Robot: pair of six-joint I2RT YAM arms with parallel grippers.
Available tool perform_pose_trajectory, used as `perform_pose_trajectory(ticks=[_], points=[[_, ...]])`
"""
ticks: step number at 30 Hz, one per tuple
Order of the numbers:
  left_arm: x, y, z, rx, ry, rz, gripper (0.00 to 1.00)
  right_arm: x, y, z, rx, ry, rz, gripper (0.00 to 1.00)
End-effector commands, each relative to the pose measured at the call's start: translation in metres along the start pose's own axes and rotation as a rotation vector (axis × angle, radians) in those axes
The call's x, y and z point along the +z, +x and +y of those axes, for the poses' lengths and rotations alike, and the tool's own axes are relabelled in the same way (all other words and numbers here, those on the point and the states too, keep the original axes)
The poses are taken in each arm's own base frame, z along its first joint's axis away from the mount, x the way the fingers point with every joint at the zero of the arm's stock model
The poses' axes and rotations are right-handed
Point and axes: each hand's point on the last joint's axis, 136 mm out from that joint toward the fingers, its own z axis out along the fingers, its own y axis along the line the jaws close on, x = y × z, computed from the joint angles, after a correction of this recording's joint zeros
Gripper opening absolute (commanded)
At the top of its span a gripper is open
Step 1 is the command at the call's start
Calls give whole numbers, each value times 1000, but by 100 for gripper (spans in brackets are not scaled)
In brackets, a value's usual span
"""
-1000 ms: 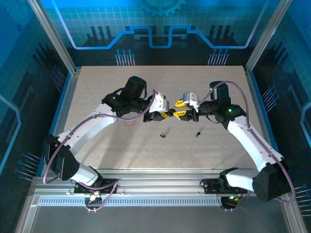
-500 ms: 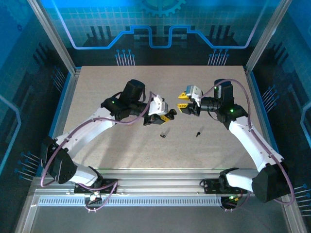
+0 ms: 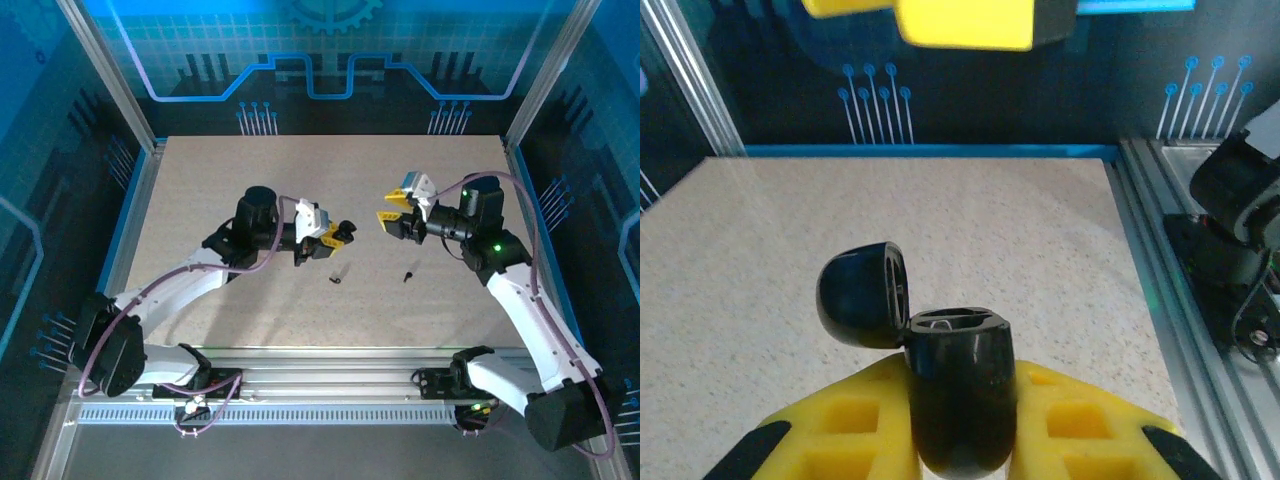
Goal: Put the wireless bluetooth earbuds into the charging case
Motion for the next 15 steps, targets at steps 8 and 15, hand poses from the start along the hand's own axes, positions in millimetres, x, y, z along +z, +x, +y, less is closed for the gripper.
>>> perform_pose_trajectory(ticks=[8, 15], points=[[-31, -16, 23, 3, -201, -282, 14, -3, 80, -13, 610, 234, 344, 53], [-43, -1, 35, -8, -311, -312, 14, 6, 117, 13, 1006, 296, 512, 51]])
